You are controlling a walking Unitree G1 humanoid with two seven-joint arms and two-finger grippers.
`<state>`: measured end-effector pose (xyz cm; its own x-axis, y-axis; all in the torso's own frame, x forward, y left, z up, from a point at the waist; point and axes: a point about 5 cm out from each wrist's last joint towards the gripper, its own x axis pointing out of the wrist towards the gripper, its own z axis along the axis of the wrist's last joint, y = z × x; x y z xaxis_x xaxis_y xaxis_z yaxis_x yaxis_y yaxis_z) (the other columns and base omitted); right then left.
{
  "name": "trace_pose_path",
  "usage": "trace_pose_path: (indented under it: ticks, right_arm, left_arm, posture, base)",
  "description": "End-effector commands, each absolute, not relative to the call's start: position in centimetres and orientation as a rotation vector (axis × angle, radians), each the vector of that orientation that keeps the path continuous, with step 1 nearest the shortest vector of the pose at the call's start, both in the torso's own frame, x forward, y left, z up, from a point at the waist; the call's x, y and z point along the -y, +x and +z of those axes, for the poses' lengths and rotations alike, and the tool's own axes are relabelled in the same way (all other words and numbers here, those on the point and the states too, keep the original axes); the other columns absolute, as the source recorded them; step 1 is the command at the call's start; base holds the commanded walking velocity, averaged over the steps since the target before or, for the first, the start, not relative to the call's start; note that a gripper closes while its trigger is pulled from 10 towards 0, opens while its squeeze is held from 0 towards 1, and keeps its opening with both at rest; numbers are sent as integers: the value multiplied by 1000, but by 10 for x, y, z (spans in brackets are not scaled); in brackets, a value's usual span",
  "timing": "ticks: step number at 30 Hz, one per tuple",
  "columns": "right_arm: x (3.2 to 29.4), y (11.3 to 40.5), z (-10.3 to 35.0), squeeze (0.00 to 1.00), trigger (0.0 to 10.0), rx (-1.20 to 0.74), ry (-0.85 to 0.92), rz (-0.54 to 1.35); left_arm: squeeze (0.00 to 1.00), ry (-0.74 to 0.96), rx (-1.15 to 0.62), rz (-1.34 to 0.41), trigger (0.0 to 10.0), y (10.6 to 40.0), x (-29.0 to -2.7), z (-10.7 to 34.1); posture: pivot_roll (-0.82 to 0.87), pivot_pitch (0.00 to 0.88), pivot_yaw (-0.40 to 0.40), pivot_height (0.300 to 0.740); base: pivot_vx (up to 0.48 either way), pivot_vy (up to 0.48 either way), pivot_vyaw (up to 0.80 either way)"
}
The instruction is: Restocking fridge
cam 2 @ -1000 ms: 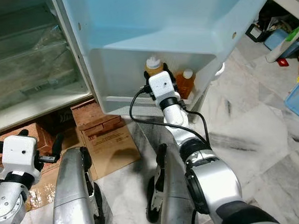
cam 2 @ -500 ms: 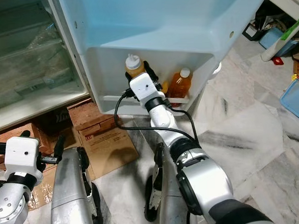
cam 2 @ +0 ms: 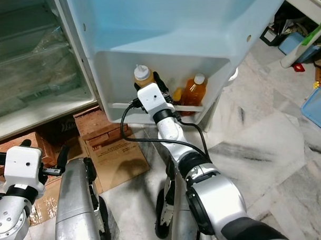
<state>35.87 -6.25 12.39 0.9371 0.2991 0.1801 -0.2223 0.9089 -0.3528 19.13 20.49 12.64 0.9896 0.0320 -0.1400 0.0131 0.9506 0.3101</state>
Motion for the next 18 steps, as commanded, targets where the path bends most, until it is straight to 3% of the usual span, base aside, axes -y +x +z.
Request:
trace_pose_path:
  ticks: [1,5,18]
  right_arm:
    - [81,340,68,0,10000,-51,-330,253]
    - [82,341,70,0,10000,-36,-315,244]
    - [55,361,150,0,10000,389,-287,280]
  left_arm:
    - [0,329,-151,6,10000,189,-206,127]
    - [0,332,-149,-2,10000,191,-206,128]
    - [0,360,-140,0,10000,194,-211,130]
  posture:
    - [327,279,-79,502]
    - [326,277,-77,502]
    - [335,277,-57,502]
  base:
    - [0,0,0]
    - [0,0,0]
    - [0,0,0]
